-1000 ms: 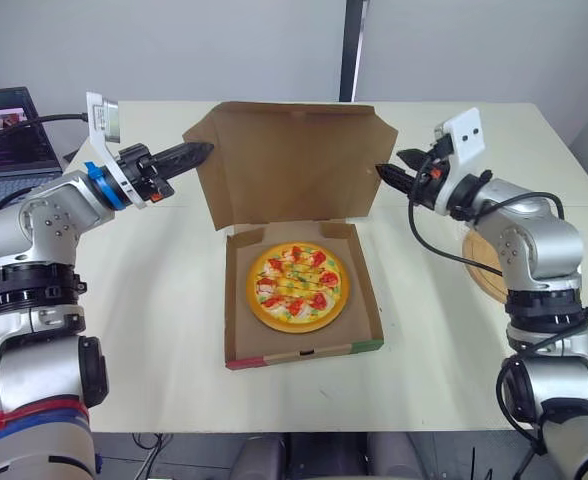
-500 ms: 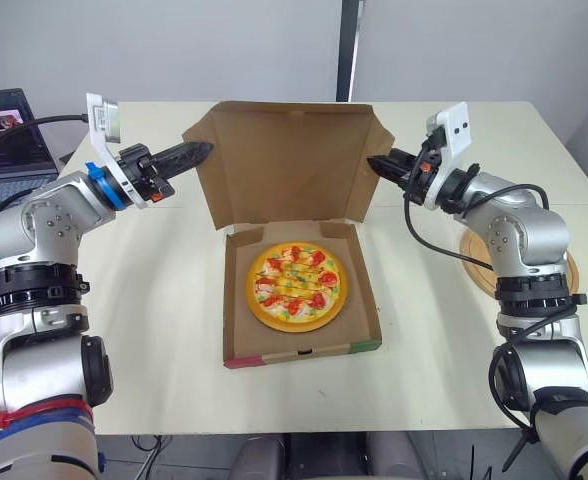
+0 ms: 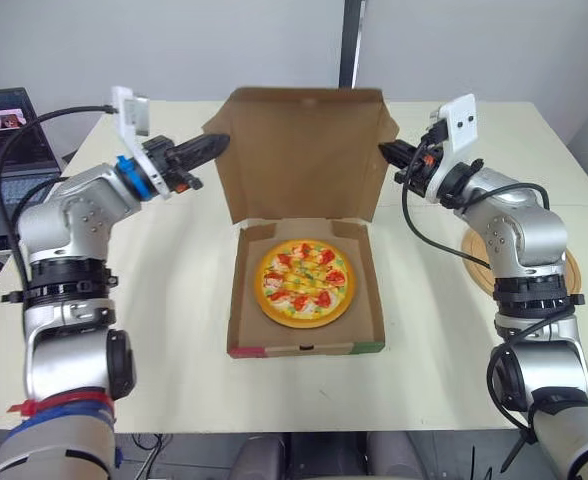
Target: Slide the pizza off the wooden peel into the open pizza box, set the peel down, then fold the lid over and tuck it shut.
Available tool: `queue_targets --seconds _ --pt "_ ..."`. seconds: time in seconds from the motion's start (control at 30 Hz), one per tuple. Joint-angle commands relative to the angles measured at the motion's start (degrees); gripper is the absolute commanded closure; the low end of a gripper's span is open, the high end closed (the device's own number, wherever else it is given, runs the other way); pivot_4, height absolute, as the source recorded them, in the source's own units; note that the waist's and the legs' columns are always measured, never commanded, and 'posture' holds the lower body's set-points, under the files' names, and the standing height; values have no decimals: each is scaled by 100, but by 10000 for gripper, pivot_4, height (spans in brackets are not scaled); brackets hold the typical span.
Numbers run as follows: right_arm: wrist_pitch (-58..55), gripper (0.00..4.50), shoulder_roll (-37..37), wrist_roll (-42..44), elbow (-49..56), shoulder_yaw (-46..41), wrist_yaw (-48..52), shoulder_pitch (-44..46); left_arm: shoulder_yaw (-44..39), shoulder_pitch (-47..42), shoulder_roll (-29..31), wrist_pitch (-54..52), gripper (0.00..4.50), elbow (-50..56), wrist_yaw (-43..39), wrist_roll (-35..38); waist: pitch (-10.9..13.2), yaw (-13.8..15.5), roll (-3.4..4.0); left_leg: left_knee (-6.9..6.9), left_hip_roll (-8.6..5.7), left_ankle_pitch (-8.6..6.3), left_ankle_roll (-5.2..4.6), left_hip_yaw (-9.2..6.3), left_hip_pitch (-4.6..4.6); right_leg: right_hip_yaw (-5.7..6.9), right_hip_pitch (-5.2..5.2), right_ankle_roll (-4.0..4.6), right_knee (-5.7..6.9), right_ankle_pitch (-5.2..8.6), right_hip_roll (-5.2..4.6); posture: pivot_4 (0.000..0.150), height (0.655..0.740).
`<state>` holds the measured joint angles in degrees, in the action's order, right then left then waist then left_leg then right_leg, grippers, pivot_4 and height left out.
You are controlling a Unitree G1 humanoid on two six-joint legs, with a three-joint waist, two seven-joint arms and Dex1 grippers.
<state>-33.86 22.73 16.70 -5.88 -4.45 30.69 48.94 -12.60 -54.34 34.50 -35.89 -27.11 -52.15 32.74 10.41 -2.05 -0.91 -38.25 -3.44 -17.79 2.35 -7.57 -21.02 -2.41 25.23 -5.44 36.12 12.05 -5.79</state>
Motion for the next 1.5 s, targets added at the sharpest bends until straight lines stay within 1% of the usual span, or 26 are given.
queue_targets --seconds 0.03,0.17,0.37,0.43,0.53,0.67,0.8,0.97,1.07,1.23,1.5 --pt "231 44471 79 -95 400 -120 -234 91 171 -382 -294 304 45000 -117 95 -199 0 5 0 0 0 0 0 -1 0 0 0 0 0 0 0 1500 7400" --pt "321 44471 134 -224 432 -177 -478 123 271 -771 -669 549 45000 -439 153 -415 0 2 0 -3 -1 0 0 1 -4 0 2 0 1 0 0 1500 7400" --pt "541 44471 161 -350 240 -174 -634 253 221 -1252 -946 1021 45000 -1210 313 -730 0 -60 0 -2 -1 0 -1 4 -6 -1 6 0 2 0 0 1500 7400" --pt "540 44471 155 -365 304 -174 -648 230 214 -1272 -1017 1018 45000 -1184 343 -744 0 -91 0 -2 -1 0 -1 4 -6 -1 6 0 3 0 0 1500 7400" --pt "387 44471 176 -324 654 -193 -672 93 185 -1140 -1064 788 45000 -817 476 -668 0 -122 0 0 -1 0 -1 3 -6 -2 7 0 3 0 0 1500 7400" --pt "-131 44471 130 -155 1475 -274 -850 -211 107 -540 -1021 74 45000 428 743 -374 -1 -128 1 6 2 0 -1 1 -8 -3 15 0 15 0 -1 1500 7400" --pt "-826 44471 -75 38 2507 -367 -1236 -628 -145 26 -1137 -697 45000 1683 1363 46 -1 -121 1 0 1 0 -1 -3 -9 -6 26 0 55 0 -4 1500 7400" --pt "-1511 44471 -366 182 3392 -431 -1672 -1090 -312 481 -1376 -1413 45000 2722 2029 469 -1 -87 1 -39 0 0 -1 -4 -10 -8 27 0 69 0 -4 1500 7400" --pt "-1801 44471 -541 272 3693 -482 -1871 -1241 -431 575 -1565 -1763 45000 3065 2427 734 -1 -62 1 -54 -2 -1 -2 1 -10 -8 21 0 77 0 -4 1500 7400" --pt "-2170 44471 -880 362 4049 -577 -2153 -1429 -569 781 -1753 -2267 45000 3454 2864 1111 -1 -33 2 -56 -1 -1 -2 4 -5 -7 16 1 78 0 -1 1500 7400" --pt "-2594 44471 -1293 535 4589 -701 -2513 -1688 -768 1264 -1854 -2505 45000 3906 3115 1639 -1 -12 2 -55 0 -1 -2 4 -2 -7 12 1 76 0 0 1500 7400"
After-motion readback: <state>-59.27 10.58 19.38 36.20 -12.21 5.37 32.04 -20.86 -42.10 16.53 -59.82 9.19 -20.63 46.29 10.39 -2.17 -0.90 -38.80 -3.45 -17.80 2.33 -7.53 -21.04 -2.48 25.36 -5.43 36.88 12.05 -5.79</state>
